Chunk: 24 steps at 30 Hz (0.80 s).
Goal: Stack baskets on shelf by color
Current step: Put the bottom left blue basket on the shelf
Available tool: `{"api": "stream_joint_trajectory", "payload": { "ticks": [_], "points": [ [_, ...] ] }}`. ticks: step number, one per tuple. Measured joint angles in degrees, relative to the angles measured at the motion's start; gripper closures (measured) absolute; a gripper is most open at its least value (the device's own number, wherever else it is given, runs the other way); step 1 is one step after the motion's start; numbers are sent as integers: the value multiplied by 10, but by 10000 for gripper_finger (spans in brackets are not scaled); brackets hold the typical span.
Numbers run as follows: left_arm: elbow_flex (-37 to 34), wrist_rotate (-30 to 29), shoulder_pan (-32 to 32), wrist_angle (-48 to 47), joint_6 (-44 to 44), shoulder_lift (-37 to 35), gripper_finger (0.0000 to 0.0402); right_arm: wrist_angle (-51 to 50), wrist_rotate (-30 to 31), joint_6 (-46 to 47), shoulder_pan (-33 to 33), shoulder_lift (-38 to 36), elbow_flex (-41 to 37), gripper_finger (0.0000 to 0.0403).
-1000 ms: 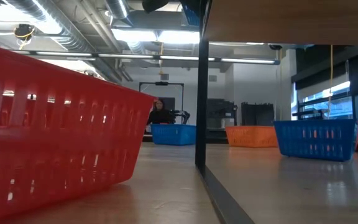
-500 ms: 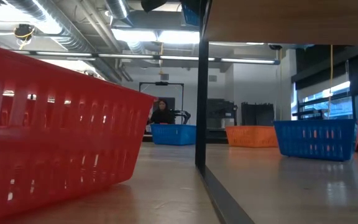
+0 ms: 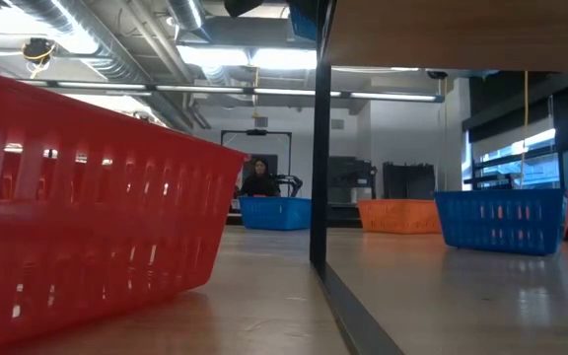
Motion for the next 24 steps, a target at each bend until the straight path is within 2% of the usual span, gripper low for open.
{"api": "stream_joint_trajectory", "payload": {
  "ticks": [7,19,24],
  "points": [
    [0,-1,1,21,-2,0,342,-3,3,11,0,0,0,399],
    [0,-12,-23,69,3,0,340,-11,26,26,1,-4,0,399],
    [0,-12,-41,75,32,0,339,-32,31,27,1,-4,0,399]
  ]
}}
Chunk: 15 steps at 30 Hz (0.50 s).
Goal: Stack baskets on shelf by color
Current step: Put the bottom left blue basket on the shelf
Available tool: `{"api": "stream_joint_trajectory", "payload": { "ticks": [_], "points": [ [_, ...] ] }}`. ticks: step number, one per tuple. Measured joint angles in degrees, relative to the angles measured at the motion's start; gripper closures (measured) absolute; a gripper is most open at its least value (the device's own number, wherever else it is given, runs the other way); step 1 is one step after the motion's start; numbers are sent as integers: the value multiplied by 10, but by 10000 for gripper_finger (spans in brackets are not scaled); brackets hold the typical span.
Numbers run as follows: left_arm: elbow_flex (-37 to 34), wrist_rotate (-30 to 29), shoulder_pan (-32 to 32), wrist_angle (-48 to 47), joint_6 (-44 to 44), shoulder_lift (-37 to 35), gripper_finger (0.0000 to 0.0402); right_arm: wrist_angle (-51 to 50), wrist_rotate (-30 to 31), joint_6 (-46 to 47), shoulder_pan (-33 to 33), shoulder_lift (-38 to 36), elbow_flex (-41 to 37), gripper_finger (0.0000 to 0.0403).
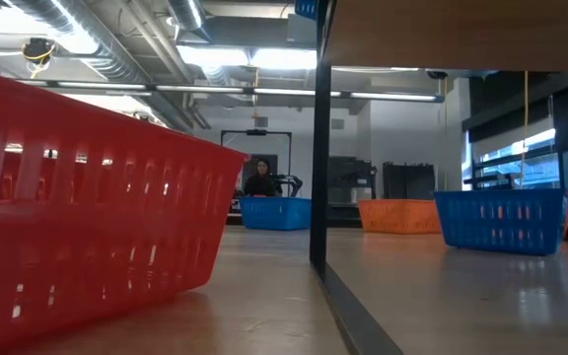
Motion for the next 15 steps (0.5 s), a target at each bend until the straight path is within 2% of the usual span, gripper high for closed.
{"api": "stream_joint_trajectory", "payload": {
  "ticks": [8,11,15],
  "points": [
    [1,3,-26,8,-10,0,341,-22,8,-3,-3,1,0,399],
    [1,-2,-33,8,-53,0,343,-25,16,-3,-6,1,0,399],
    [1,-58,-44,18,-125,-5,340,-56,36,30,-5,-4,25,399]
  ]
}}
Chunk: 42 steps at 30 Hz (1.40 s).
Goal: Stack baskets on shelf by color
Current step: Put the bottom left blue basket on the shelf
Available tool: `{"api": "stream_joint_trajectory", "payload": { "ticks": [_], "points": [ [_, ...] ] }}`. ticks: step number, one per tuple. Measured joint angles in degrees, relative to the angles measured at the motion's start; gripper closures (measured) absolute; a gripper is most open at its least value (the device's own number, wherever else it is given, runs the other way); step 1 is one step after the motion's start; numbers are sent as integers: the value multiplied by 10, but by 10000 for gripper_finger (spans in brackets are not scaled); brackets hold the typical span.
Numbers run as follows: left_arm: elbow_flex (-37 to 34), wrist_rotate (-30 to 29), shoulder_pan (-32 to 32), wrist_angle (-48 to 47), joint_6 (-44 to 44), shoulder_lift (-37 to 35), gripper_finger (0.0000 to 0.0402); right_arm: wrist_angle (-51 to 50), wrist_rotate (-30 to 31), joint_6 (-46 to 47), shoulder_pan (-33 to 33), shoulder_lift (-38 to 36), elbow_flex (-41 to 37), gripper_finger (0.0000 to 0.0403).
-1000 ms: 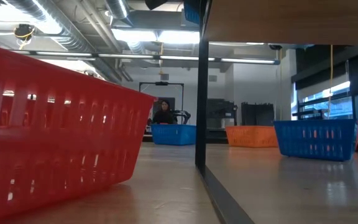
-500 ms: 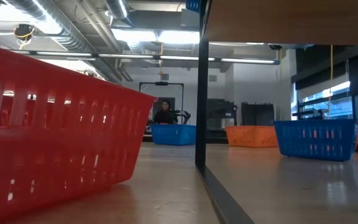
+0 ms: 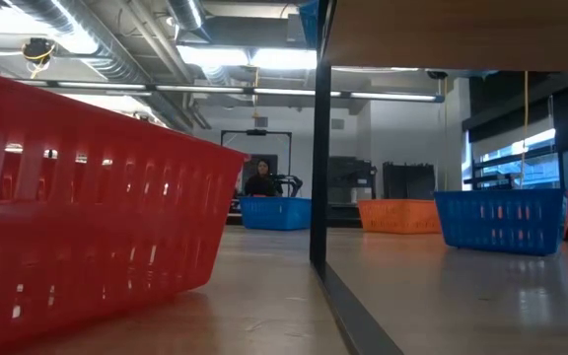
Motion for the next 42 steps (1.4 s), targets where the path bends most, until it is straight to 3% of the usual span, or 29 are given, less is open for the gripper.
{"api": "stream_joint_trajectory", "payload": {
  "ticks": [4,12,16,19,24,27,29,36,42],
  "points": [
    [0,-71,-14,0,-107,-16,341,-140,3,93,12,-9,81,399],
    [1,-79,-36,-3,-341,-46,340,-509,-32,331,58,-8,246,400],
    [0,-50,-27,-9,-453,-49,342,-617,-75,425,84,-8,282,401],
    [0,4,-16,-48,-529,-62,345,-680,-106,497,102,-8,294,402],
    [-1,220,30,-135,-654,-76,346,-700,-153,577,119,-8,299,402],
    [-1,350,57,-183,-677,-91,346,-700,-189,618,120,-4,299,402],
    [1,400,71,-186,-677,-97,346,-699,-212,649,120,0,299,402],
    [-1,418,87,-260,-659,-126,346,-699,-322,714,125,8,299,402],
    [1,415,89,-255,-657,-138,347,-699,-413,721,150,-17,299,402]
  ]
}}
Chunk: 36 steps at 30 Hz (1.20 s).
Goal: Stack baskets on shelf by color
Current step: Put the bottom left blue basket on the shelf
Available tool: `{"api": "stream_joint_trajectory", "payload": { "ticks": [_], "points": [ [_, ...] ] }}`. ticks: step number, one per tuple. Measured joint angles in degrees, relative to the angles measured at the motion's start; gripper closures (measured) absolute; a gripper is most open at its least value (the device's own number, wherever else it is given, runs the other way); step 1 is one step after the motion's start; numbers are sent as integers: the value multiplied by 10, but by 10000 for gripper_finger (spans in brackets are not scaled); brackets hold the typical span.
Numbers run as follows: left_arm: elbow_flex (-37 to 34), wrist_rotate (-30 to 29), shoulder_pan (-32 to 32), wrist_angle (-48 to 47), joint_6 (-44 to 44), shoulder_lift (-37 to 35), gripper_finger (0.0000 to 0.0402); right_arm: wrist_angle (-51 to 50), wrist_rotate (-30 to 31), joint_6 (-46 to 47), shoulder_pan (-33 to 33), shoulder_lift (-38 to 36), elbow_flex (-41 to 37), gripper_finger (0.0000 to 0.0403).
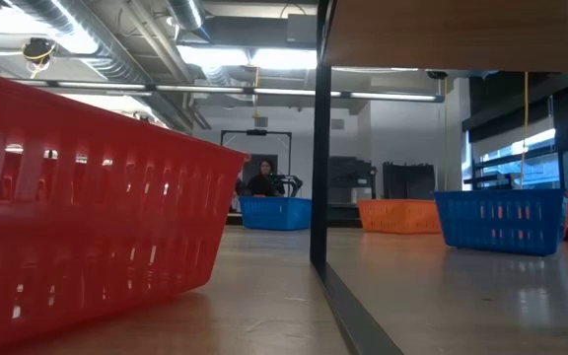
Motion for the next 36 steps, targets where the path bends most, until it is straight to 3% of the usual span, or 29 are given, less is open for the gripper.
{"api": "stream_joint_trajectory", "payload": {
  "ticks": [4,8,18,25,29,36],
  "points": [
    [-1,-1,5,-2,-19,-2,347,0,-41,53,29,-6,0,403],
    [-1,0,15,-2,-32,-3,347,1,-42,149,59,-1,-3,403],
    [-1,0,19,-7,56,-3,347,1,-97,346,159,54,-6,402],
    [-1,0,38,-7,61,-3,347,1,-132,504,258,109,-6,400],
    [-1,0,52,-7,61,-3,347,6,-191,519,279,154,-5,397],
    [-1,0,75,-6,83,-3,347,2,-222,522,294,225,-6,395]
  ]
}}
